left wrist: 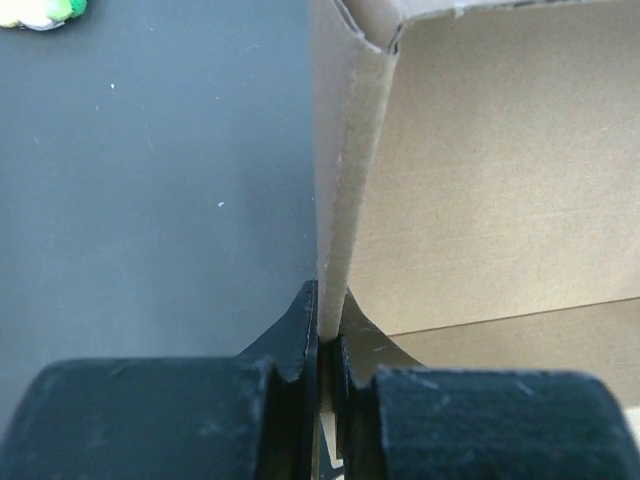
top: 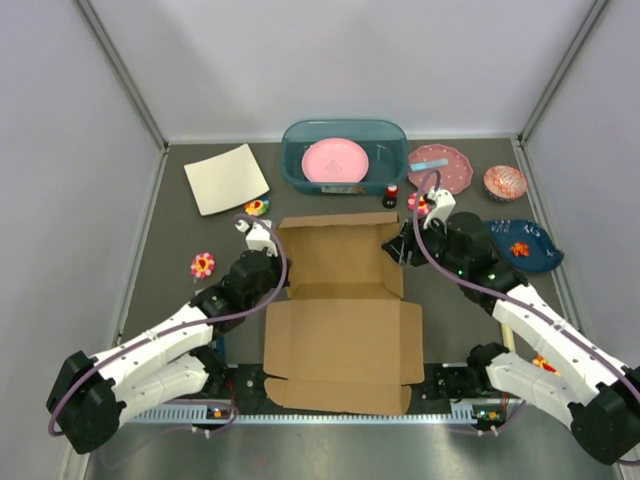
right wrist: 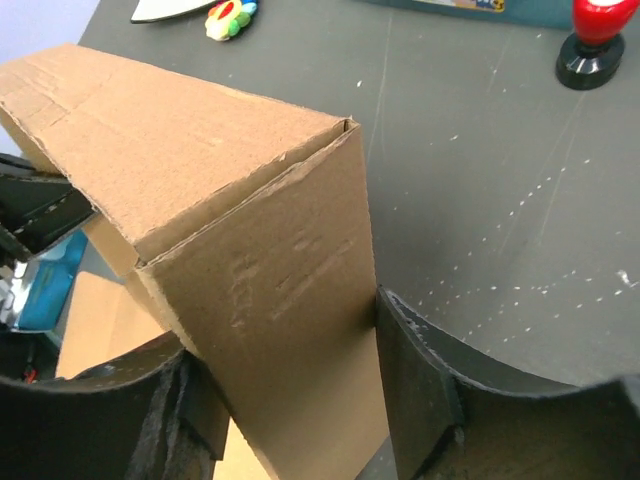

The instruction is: Fold the paper box

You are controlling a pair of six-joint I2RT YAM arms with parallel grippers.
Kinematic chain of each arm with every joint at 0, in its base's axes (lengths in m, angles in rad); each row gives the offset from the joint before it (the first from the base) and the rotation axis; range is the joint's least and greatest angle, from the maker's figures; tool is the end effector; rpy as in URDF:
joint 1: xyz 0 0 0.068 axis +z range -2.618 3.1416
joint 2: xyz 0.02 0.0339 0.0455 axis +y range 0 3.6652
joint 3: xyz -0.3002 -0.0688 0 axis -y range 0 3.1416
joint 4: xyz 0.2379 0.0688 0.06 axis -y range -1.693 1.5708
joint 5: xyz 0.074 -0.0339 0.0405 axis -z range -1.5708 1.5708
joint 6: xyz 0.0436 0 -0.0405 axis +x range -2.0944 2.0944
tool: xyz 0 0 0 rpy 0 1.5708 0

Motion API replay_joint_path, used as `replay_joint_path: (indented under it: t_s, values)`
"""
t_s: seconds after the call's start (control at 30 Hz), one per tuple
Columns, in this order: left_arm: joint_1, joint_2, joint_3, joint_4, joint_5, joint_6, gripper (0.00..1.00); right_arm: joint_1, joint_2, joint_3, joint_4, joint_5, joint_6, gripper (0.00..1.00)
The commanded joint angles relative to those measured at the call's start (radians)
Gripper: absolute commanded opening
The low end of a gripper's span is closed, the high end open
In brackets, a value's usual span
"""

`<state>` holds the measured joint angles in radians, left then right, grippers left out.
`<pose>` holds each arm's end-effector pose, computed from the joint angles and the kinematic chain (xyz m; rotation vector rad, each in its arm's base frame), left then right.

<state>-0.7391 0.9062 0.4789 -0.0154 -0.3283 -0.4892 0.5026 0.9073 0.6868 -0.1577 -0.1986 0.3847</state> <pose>0.1428 -0.1111 0.2564 0.0415 2.0176 -0.4600 0.1614 0.0985 0.3134 -0.2551 2.0065 0.7695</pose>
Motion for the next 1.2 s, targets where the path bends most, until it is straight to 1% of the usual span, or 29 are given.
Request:
replay_joint_path:
  t_s: [0.0,0.03,0.13,0.17,0.2,0.23,0.27,0.33,0.47,0.6,0.7,0.83,1.0,1.1,1.17]
  values:
    - [-0.003,-0.010,0.064,0.103,0.044,-0.003,0.00,0.040,0.021,0.077,-0.005,0.122,-0.046,0.50]
    - [-0.003,-0.006,0.069,0.103,0.044,-0.002,0.00,0.053,0.025,0.080,-0.006,0.149,-0.053,0.49]
    - [-0.003,0.002,0.079,0.098,0.041,0.003,0.00,0.115,0.053,0.098,-0.029,0.286,-0.090,0.39]
    - [-0.003,0.005,0.086,0.089,0.040,0.003,0.00,0.132,0.065,0.106,-0.040,0.357,-0.108,0.37]
    - [-0.003,0.010,0.090,0.085,0.035,0.003,0.00,0.158,0.086,0.118,-0.061,0.390,-0.113,0.35]
    - [-0.005,0.022,0.101,0.078,0.032,0.001,0.00,0.175,0.099,0.123,-0.072,0.431,-0.118,0.30]
    - [-0.005,0.028,0.110,0.071,0.025,0.000,0.00,0.185,0.108,0.128,-0.078,0.505,-0.130,0.29]
    - [-0.006,0.045,0.131,0.043,0.002,-0.003,0.00,0.214,0.130,0.129,-0.094,0.565,-0.136,0.29]
    - [-0.013,0.074,0.155,0.029,-0.051,-0.018,0.00,0.244,0.151,0.128,-0.105,0.707,-0.150,0.34]
    - [-0.022,0.118,0.181,0.032,-0.086,-0.023,0.00,0.254,0.174,0.137,-0.100,0.783,-0.153,0.34]
    - [-0.036,0.144,0.205,0.032,-0.095,-0.022,0.00,0.266,0.197,0.143,-0.089,0.841,-0.159,0.26]
    - [-0.055,0.163,0.225,0.040,-0.101,-0.022,0.00,0.275,0.232,0.155,-0.085,0.892,-0.161,0.00]
    - [-0.062,0.161,0.230,0.042,-0.124,-0.022,0.00,0.286,0.248,0.145,-0.086,0.947,-0.155,0.00]
    - [-0.063,0.157,0.228,0.042,-0.135,-0.020,0.00,0.287,0.243,0.140,-0.085,0.952,-0.156,0.00]
    - [-0.065,0.154,0.230,0.040,-0.144,-0.020,0.00,0.287,0.245,0.140,-0.088,0.941,-0.158,0.08]
